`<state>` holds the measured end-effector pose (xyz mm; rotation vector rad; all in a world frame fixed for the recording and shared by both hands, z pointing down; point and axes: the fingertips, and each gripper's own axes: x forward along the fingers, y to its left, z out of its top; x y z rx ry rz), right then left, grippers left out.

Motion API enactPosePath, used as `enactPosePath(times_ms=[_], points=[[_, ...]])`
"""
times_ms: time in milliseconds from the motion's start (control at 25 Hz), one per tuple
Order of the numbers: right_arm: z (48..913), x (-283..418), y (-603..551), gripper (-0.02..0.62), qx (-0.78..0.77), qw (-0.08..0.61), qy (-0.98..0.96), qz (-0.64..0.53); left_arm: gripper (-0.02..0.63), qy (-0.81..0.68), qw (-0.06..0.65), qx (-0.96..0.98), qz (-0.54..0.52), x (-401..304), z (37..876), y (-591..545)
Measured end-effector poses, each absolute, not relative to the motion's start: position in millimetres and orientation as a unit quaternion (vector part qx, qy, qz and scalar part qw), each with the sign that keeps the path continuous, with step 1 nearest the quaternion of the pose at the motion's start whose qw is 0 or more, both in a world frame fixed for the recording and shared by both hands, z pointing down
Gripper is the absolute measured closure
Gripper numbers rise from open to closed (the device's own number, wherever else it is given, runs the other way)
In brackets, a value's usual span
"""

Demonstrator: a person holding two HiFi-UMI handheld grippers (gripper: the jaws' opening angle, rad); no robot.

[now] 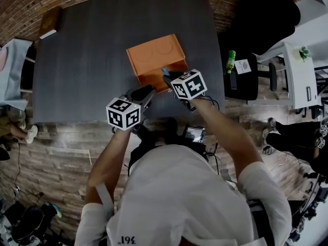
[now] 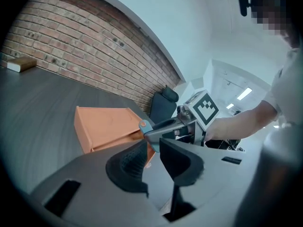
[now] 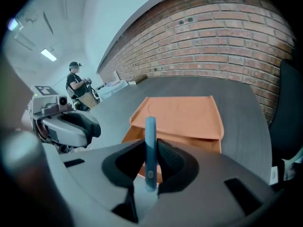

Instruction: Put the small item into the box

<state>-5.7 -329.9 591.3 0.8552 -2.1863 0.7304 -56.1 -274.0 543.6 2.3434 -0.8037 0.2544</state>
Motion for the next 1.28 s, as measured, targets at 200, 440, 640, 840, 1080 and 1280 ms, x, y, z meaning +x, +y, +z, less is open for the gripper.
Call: enactPosePath(times_ms=[200,440,640,840,1080,1280], points=[[614,-12,-333,0.512,0.305,0.387,-0.833,0.251,0.526,-0.315,0.332,0.883,0.105,-59,557,-273],[642,-20,-329,0.512,0.260,0.458,-0.820,0.223,0.526,-0.318,0.343,0.877,0.113,-61,566,-272],[662,-19,-332,0.512,0.244,0.489,-0.805,0.231,0.526,-0.323,0.352,0.870,0.119,-63,574,-271],[677,-16,-335,0.512,0.239,0.511,-0.794,0.228,0.526,-0.325,0.360,0.866,0.120,-65,578,-269],[687,-18,-334,0.512,0.230,0.526,-0.785,0.233,0.526,-0.327,0.364,0.864,0.118,-68,578,-267],[692,-15,-337,0.512,0.229,0.531,-0.781,0.236,0.526,-0.329,0.364,0.864,0.114,-67,576,-267]])
